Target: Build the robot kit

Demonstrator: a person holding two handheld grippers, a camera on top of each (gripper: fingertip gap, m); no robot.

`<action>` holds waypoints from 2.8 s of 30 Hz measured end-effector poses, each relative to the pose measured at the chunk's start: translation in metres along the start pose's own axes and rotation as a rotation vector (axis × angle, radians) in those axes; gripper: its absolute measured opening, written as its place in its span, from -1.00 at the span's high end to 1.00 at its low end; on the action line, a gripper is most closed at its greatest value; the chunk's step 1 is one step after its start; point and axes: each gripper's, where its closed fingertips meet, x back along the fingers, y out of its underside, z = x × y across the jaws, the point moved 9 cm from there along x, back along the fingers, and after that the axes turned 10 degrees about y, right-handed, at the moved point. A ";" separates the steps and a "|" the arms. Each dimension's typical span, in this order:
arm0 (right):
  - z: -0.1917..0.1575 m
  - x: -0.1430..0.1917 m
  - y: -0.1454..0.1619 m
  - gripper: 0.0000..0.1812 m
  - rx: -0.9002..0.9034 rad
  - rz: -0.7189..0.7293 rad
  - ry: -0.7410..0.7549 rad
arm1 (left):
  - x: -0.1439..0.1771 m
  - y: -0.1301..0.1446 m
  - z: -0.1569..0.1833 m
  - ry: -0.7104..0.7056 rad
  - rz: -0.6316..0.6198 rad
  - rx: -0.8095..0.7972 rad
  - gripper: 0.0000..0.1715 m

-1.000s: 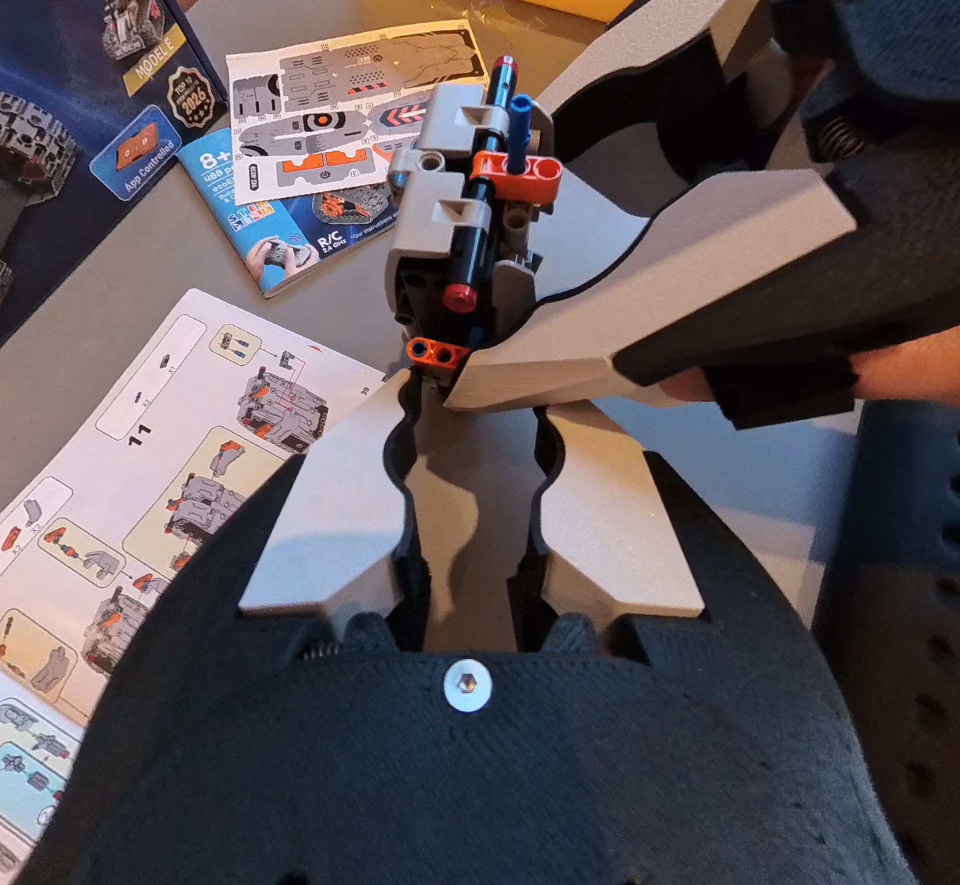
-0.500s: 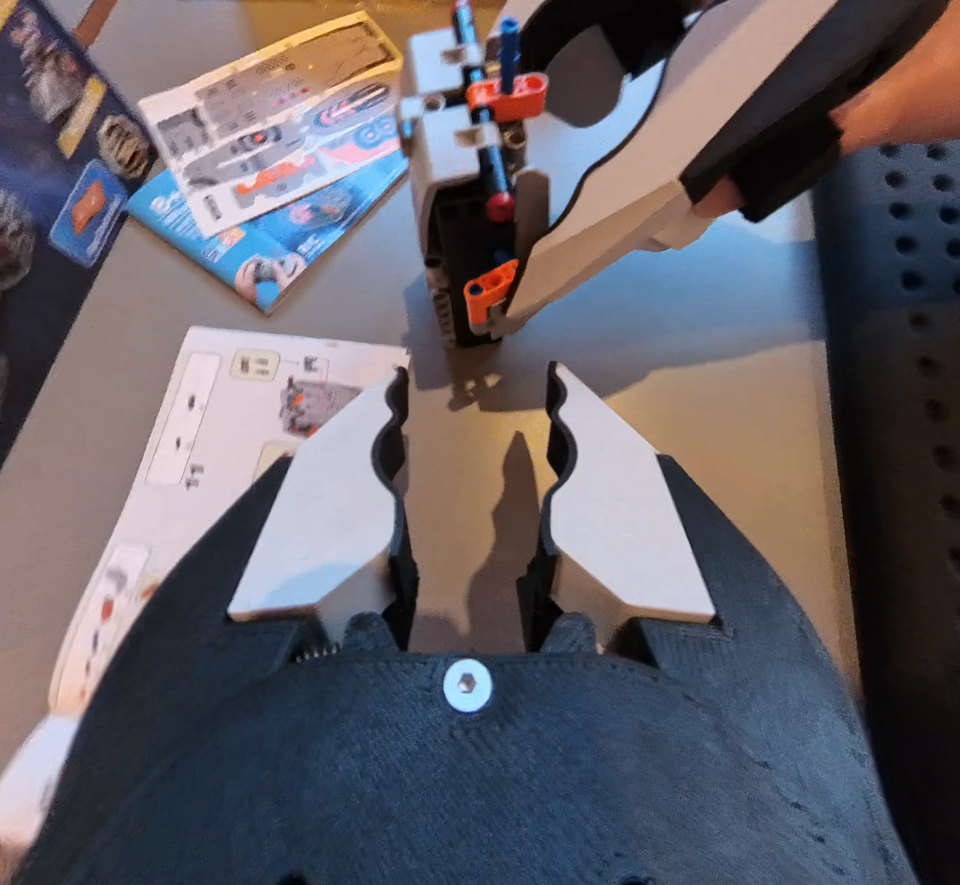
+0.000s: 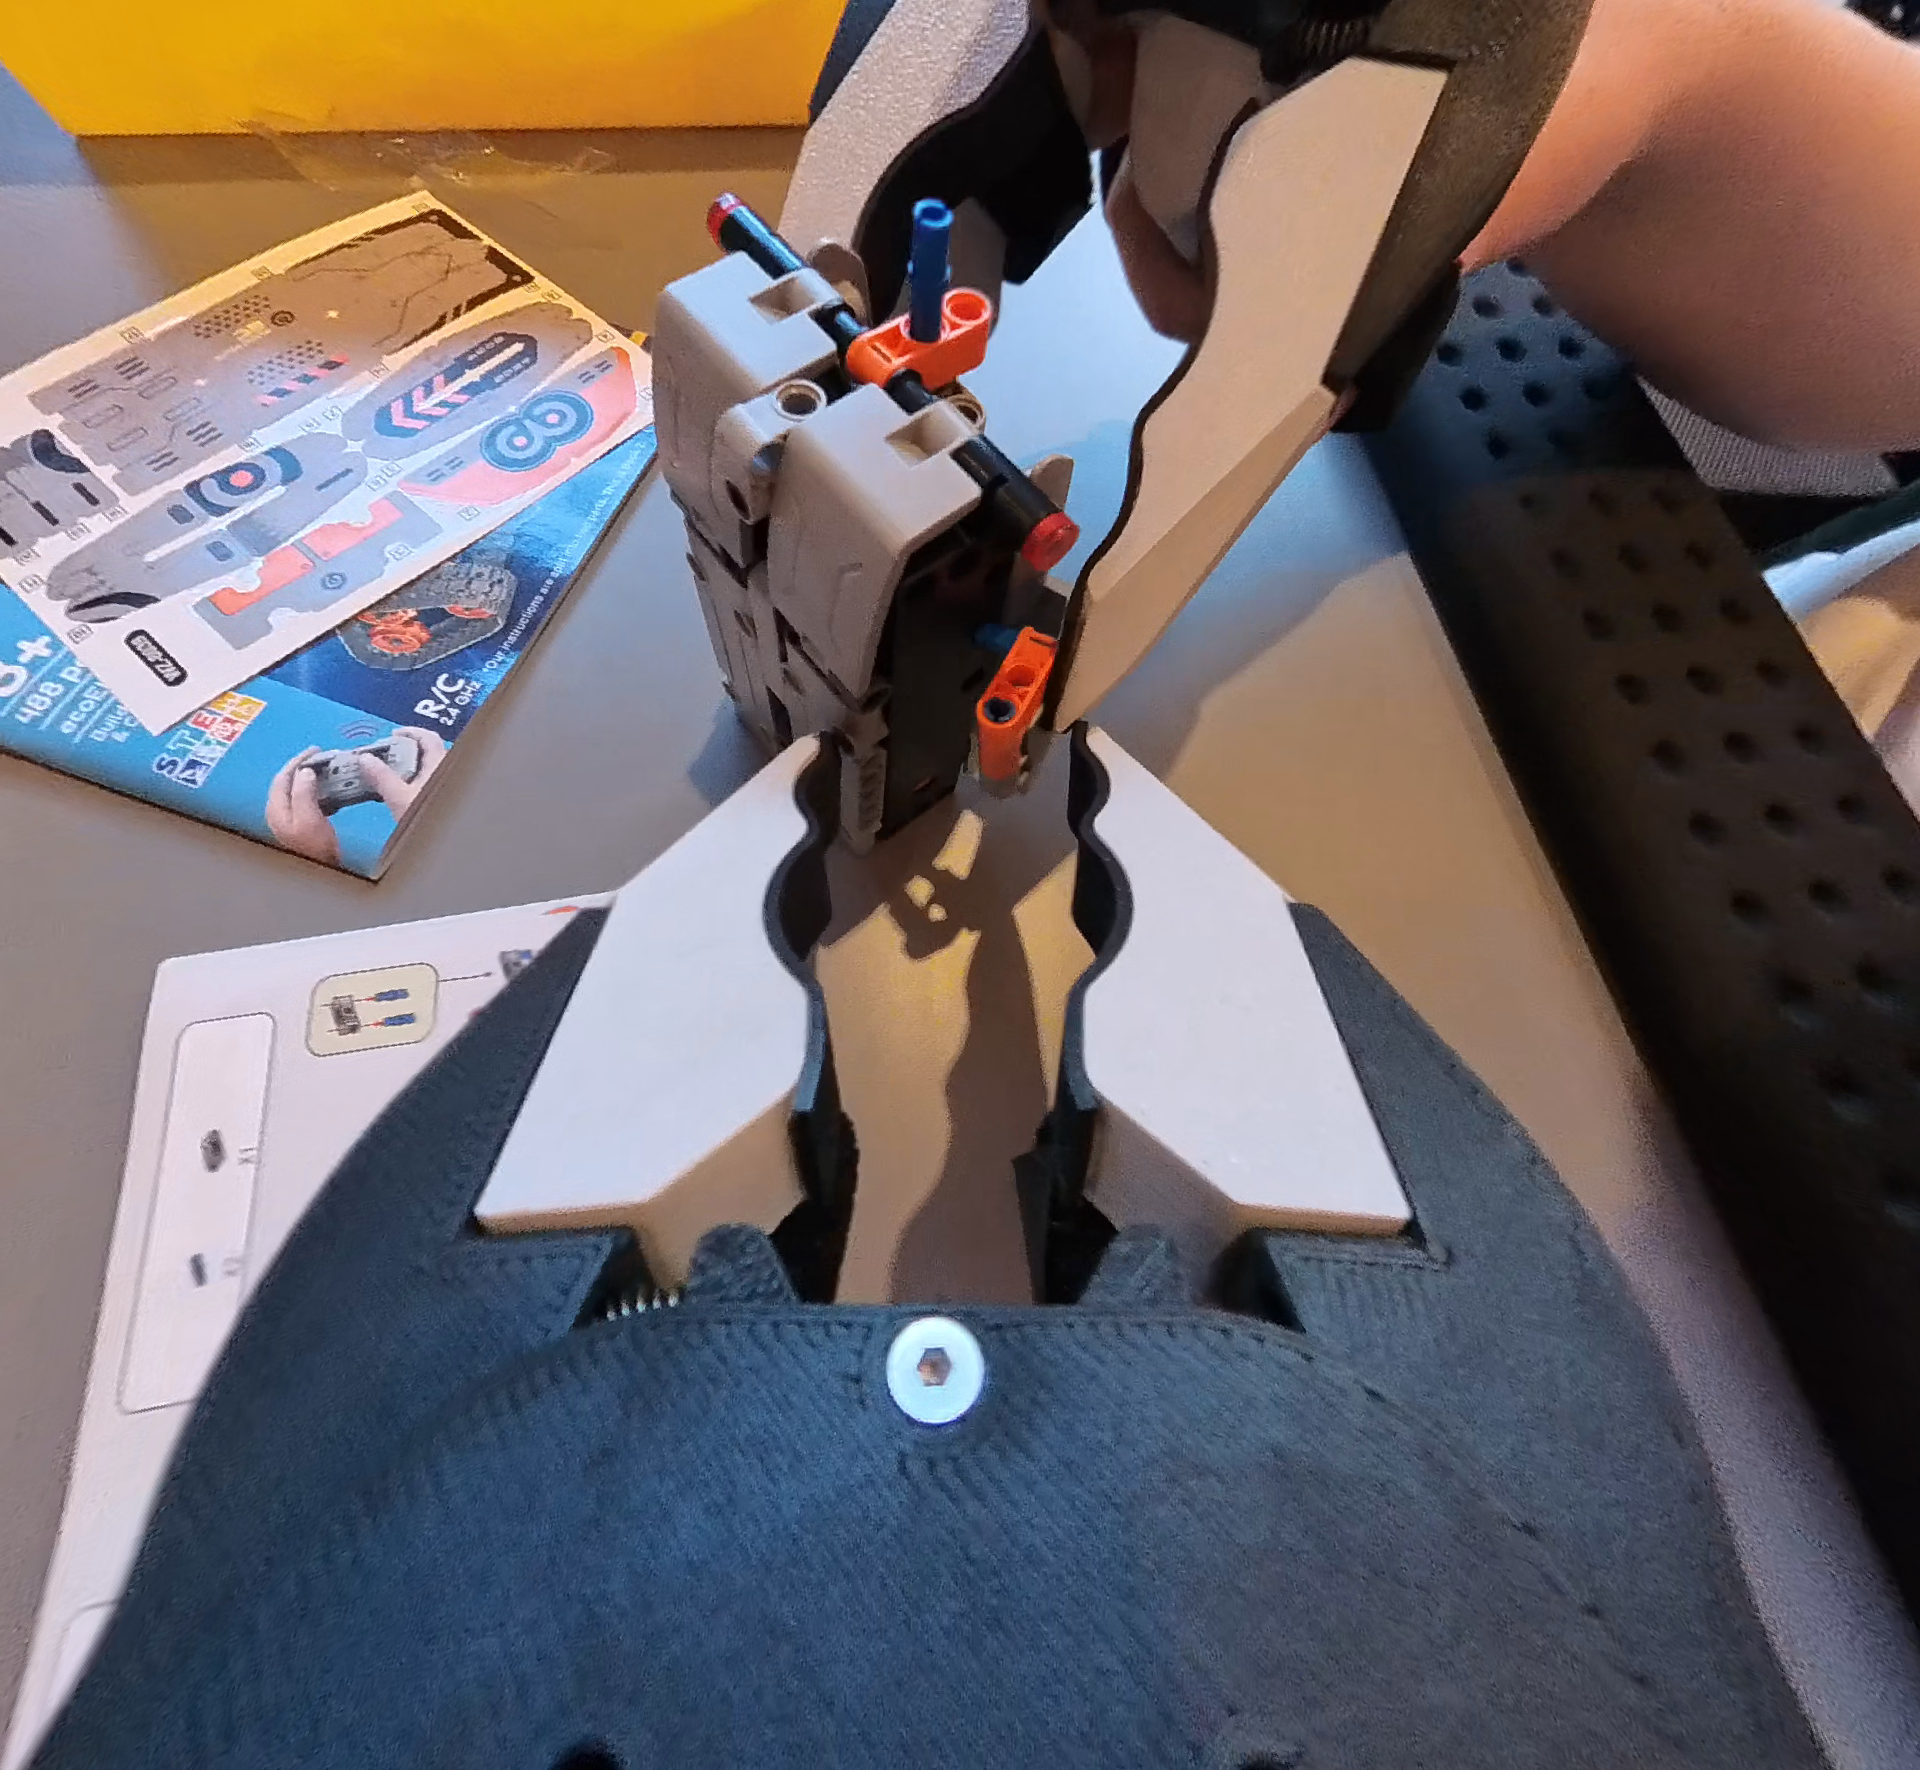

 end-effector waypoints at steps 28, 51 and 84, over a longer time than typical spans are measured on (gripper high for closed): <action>-0.028 0.027 0.023 0.15 0.209 0.092 -0.354 | -0.017 0.006 0.051 0.073 0.083 -0.010 0.14; -0.028 0.030 0.030 0.15 0.215 0.142 -0.323 | -0.022 0.012 0.057 0.031 0.134 -0.027 0.23; -0.027 0.028 0.034 0.14 0.206 0.199 -0.311 | -0.011 0.019 0.060 0.039 0.137 -0.015 0.43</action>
